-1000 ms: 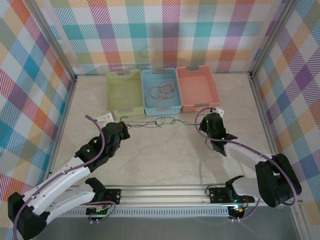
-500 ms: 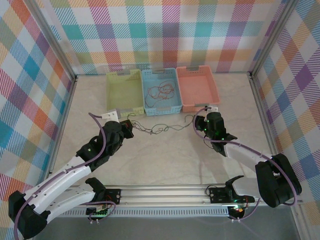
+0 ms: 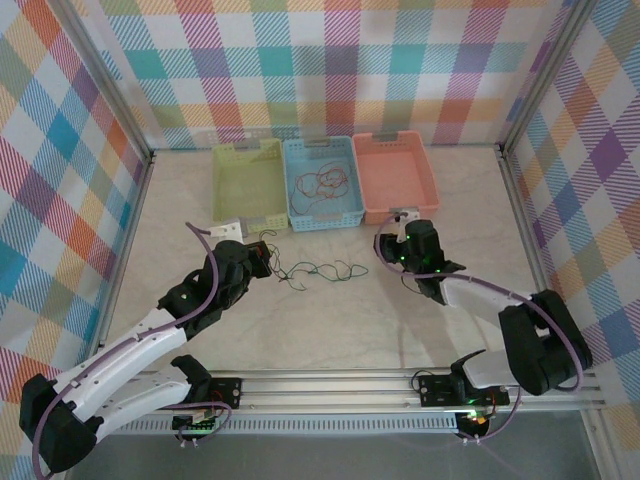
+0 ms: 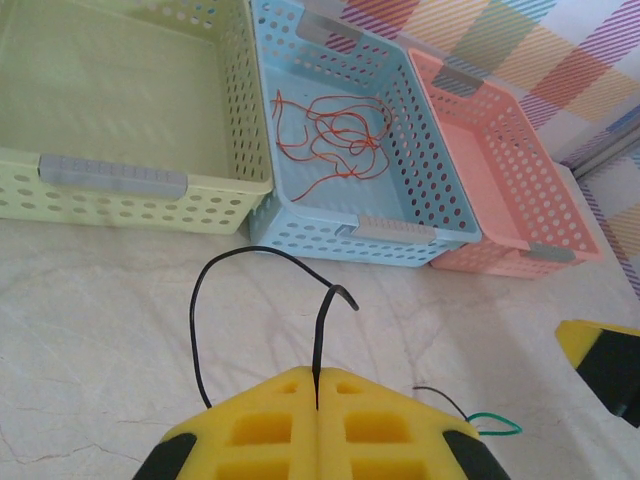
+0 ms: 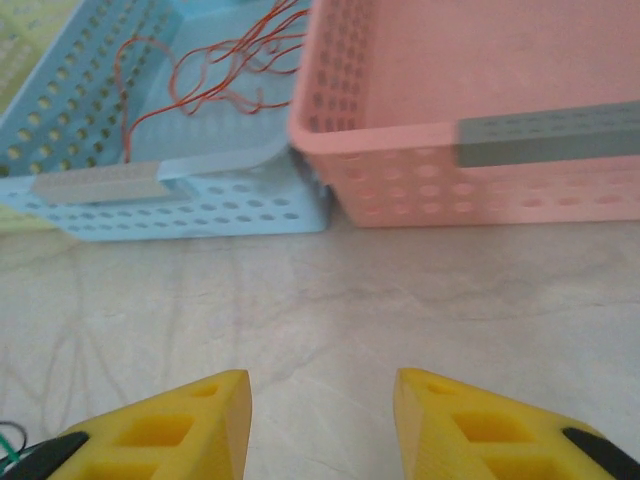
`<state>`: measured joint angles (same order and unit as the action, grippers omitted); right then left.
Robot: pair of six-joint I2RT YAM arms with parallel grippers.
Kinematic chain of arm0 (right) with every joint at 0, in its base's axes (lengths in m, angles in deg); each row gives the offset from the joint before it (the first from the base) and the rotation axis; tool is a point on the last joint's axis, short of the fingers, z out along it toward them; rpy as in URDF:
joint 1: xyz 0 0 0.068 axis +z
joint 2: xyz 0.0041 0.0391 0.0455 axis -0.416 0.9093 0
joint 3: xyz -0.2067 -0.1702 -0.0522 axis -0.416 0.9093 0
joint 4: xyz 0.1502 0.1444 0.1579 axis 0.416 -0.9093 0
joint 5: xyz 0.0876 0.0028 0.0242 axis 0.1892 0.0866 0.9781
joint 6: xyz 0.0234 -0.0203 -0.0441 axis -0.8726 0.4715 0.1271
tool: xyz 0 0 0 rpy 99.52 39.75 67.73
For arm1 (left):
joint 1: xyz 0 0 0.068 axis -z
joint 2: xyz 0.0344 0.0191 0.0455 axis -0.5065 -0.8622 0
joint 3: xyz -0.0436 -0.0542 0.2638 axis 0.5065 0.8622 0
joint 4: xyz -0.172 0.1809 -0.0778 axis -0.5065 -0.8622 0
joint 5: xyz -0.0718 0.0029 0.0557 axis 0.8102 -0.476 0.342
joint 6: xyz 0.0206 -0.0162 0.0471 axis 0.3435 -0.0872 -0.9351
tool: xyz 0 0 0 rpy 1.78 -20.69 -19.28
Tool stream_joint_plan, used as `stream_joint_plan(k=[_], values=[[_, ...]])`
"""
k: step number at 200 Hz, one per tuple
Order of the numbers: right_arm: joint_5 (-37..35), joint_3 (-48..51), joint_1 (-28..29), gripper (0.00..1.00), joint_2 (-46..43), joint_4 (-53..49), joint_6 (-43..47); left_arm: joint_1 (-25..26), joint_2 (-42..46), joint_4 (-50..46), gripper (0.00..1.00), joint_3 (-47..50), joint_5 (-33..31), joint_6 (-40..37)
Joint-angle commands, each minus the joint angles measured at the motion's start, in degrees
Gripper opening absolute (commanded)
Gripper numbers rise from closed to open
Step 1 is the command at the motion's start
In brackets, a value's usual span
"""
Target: Untangle the cables
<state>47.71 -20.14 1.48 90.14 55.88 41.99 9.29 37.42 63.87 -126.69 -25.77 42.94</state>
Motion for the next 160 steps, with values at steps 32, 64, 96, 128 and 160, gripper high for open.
stream_joint_plan(k=[32, 64, 96, 128, 160], values=[[10.0, -5.6, 2.6, 0.45, 3.7, -4.7, 9.1, -0.1, -0.2, 0.7, 0.0, -0.9, 0.5, -0.9], [11.4, -8.8, 2.6, 0.47, 4.2, -13.2, 14.2, -0.1, -0.3, 0.6, 0.0, -1.1, 0.3, -0.8], [11.6, -7.7, 2.6, 0.48, 2.9, -13.5, 18.9, -0.2, -0.6, 0.6, 0.0, -1.2, 0.6, -0.9], [15.7, -7.7, 2.7, 0.5, 3.8, -13.7, 21.8, -0.1, -0.7, 0.4, 0.0, -1.2, 0.4, -0.8], [17.4, -9.8, 2.9, 0.51, 6.8, -16.3, 22.0, -0.2, -0.6, 0.3, 0.0, -1.2, 0.4, -0.8]])
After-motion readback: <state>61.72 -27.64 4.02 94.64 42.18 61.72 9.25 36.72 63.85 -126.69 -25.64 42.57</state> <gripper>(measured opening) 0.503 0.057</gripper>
